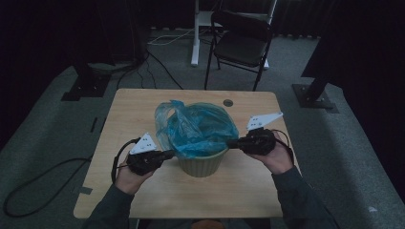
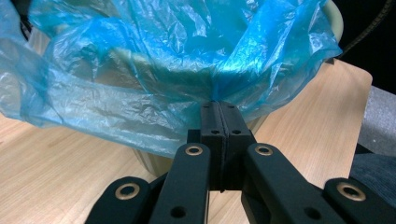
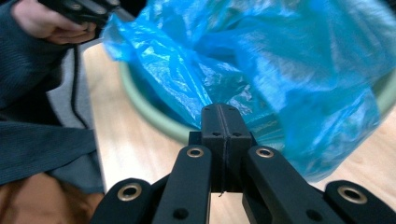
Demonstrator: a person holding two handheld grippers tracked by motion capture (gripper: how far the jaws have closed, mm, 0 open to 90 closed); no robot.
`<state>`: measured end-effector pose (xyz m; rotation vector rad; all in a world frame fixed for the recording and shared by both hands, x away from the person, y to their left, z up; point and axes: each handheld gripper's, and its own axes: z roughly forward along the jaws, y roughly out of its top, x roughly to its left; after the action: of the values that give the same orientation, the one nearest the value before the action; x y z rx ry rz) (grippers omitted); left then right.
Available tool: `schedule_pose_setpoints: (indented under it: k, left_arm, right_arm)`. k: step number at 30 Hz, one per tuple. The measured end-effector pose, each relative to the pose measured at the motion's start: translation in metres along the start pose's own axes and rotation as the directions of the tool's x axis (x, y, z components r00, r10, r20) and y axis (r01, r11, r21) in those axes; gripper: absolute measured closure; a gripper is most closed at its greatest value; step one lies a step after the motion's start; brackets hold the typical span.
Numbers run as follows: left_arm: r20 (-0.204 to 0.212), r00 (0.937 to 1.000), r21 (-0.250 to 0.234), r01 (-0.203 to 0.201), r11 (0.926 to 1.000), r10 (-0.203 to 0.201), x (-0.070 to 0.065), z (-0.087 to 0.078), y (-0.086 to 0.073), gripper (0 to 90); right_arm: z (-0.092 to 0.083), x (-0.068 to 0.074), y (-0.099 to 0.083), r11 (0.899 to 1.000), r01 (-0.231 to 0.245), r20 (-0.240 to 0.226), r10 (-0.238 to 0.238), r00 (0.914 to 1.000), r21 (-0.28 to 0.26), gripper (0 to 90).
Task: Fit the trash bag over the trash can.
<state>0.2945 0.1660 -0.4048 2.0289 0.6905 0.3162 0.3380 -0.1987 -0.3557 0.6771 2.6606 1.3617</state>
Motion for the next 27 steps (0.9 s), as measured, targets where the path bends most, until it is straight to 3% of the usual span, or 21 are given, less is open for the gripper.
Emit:
schedule_pose_setpoints:
  k: [7, 14, 21, 27]
  left_arm:
    - [0.021, 0.9998, 0.014, -0.003, 0.9999, 0.003, -0.005, 0.011, -0.005, 89.8]
    - [-0.017, 0.9995, -0.003, 0.028, 0.9996, -0.028, 0.003, 0.018, -0.006, 89.8]
    - [-0.044, 0.9962, -0.001, 0.076, 0.9971, -0.076, 0.013, 0.025, -0.011, 89.2]
    - [-0.082, 0.9918, -0.011, 0.097, 0.9952, -0.098, 0.018, 0.013, -0.015, 81.0]
  right_arm:
    - [0.005, 0.008, -0.012, 0.999, 0.006, -0.037, -0.004, 0.9993, 0.048, 90.0]
    - [0.012, 0.010, -0.014, 0.999, 0.006, -0.079, -0.003, 0.9969, 0.042, 90.0]
    - [0.036, 0.015, -0.017, 0.997, 0.006, -0.101, 0.002, 0.9949, 0.080, 90.0]
    - [0.038, 0.014, -0.017, 0.997, 0.003, -0.093, 0.005, 0.9956, 0.082, 90.0]
